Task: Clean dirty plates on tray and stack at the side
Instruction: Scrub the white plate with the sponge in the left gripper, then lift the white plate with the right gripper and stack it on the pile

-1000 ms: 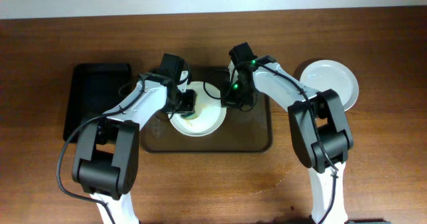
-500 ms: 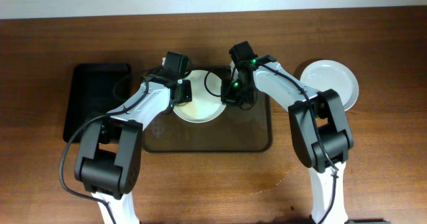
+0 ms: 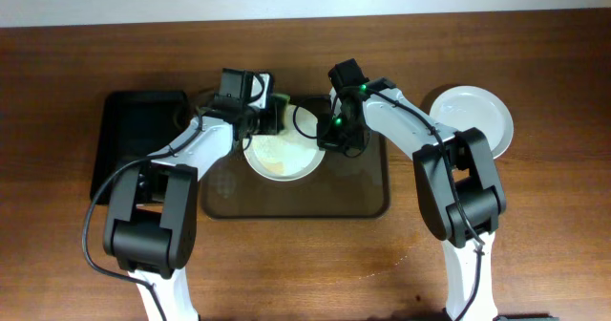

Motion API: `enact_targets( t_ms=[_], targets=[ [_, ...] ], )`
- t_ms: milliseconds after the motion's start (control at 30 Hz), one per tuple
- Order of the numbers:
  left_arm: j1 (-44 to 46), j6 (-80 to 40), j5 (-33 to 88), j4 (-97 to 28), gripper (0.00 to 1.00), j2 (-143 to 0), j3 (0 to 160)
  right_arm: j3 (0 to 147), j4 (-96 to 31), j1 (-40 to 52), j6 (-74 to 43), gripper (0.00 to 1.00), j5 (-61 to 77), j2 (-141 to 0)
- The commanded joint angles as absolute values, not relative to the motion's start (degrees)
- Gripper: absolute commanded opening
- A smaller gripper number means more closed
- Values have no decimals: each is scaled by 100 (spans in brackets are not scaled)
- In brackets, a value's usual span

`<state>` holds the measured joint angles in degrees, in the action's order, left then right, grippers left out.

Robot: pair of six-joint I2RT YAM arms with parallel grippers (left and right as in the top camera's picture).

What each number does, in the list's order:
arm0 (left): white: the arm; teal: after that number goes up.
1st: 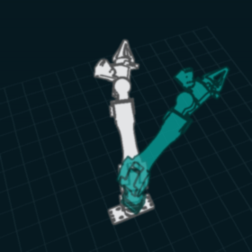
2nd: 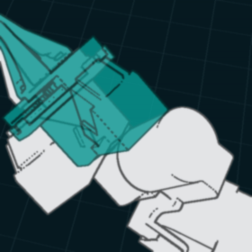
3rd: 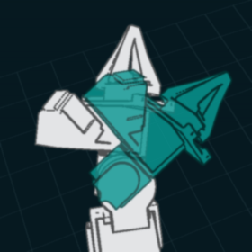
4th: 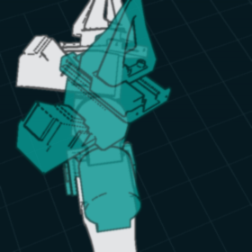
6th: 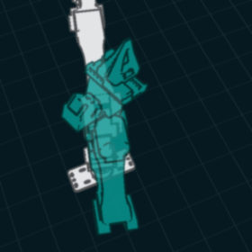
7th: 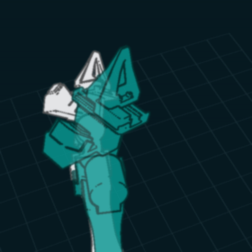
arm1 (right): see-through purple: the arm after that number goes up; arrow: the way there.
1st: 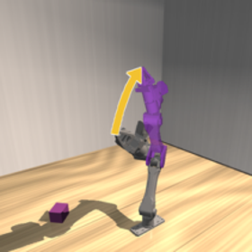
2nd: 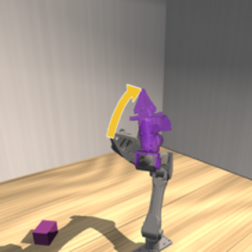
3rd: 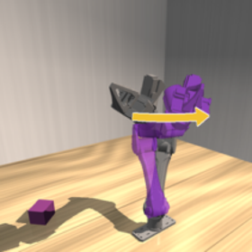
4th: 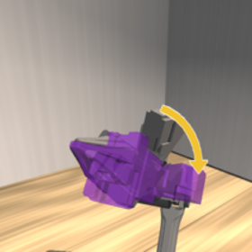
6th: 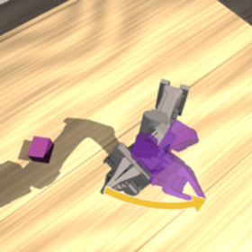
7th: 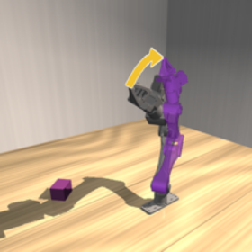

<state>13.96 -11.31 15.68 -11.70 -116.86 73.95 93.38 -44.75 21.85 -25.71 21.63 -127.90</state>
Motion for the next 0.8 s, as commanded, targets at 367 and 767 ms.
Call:
enact_targets(
  t_ms=[367,767],
  targets=[
    [456,-1055,1389,-5022,1,-11041,9963,9207,-4910,1872,-2016,4,1579,-12217],
    [373,-1059,1376,-4853,1,-11520,9699,9205,-5658,4499,-3304,4,-7734,-10202]
  ],
)
